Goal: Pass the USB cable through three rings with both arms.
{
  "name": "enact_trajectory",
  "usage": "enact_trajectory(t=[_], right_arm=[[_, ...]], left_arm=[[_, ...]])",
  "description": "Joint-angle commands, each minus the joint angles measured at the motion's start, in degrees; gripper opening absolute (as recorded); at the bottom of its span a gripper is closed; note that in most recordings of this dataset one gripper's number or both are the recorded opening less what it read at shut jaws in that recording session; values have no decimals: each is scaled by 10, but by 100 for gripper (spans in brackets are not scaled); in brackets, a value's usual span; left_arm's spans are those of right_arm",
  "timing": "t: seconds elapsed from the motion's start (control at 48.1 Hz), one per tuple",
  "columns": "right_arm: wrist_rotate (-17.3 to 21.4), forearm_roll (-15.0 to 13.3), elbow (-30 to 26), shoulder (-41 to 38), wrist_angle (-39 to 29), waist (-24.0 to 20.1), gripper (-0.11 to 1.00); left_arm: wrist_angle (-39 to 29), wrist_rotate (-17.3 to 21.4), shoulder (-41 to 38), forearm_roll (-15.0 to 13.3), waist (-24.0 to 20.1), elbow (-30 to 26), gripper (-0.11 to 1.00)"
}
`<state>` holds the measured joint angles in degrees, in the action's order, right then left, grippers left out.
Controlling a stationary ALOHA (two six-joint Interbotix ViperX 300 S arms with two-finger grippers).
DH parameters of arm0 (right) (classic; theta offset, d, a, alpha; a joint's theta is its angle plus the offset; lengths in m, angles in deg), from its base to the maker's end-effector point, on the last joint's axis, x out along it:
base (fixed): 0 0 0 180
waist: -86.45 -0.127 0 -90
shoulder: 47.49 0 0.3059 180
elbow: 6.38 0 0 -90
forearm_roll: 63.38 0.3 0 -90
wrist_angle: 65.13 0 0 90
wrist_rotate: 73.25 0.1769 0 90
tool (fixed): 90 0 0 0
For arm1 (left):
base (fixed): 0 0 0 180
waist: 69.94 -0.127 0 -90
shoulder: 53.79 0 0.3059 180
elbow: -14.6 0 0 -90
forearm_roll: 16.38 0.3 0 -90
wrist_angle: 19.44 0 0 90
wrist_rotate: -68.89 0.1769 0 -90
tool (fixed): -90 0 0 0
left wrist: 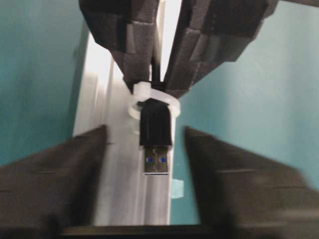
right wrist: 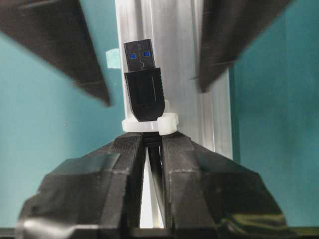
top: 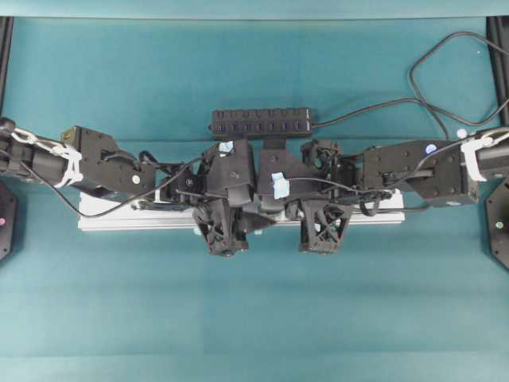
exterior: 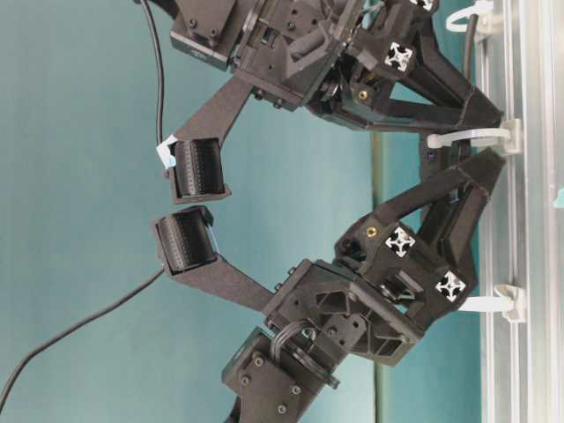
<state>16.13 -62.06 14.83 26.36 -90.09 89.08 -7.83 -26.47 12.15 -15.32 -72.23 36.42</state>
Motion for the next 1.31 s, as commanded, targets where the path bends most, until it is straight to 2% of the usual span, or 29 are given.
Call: enact_trajectory(t=[0.0, 0.104, 0.519, 0.644, 0.748, 0.831, 0.872, 0.976, 1.039, 1.08, 1.288], right_arm=[[5, 2, -3, 6, 4, -2, -7], [6, 2, -3, 6, 4, -2, -7], [7, 2, -1, 7, 7, -2, -7], [8, 2, 1, 8, 6, -2, -4], [6, 2, 4, 13, 4, -4, 5], [8, 2, 8, 20, 4, -4, 18], [8, 2, 11, 25, 4, -4, 27], [9, 0, 17, 38, 3, -3, 57], [9, 0, 17, 47, 1, -3, 71], [9, -1, 17, 54, 1, -3, 73], [9, -2, 15, 70, 4, 1, 70]], left_arm=[[2, 1, 4, 1, 3, -6, 41], [2, 2, 5, 1, 3, -4, 20], [2, 4, 7, 1, 3, -3, 20], [2, 4, 8, 1, 4, -2, 20], [2, 4, 9, 1, 3, 1, 20], [2, 4, 9, 1, 3, 5, 20], [2, 4, 11, 1, 3, 7, 20], [2, 4, 23, 1, 3, 17, 20], [1, 4, 31, 1, 3, 24, 20], [1, 4, 37, 1, 3, 29, 20], [-18, 3, 71, 1, 5, 51, 20]])
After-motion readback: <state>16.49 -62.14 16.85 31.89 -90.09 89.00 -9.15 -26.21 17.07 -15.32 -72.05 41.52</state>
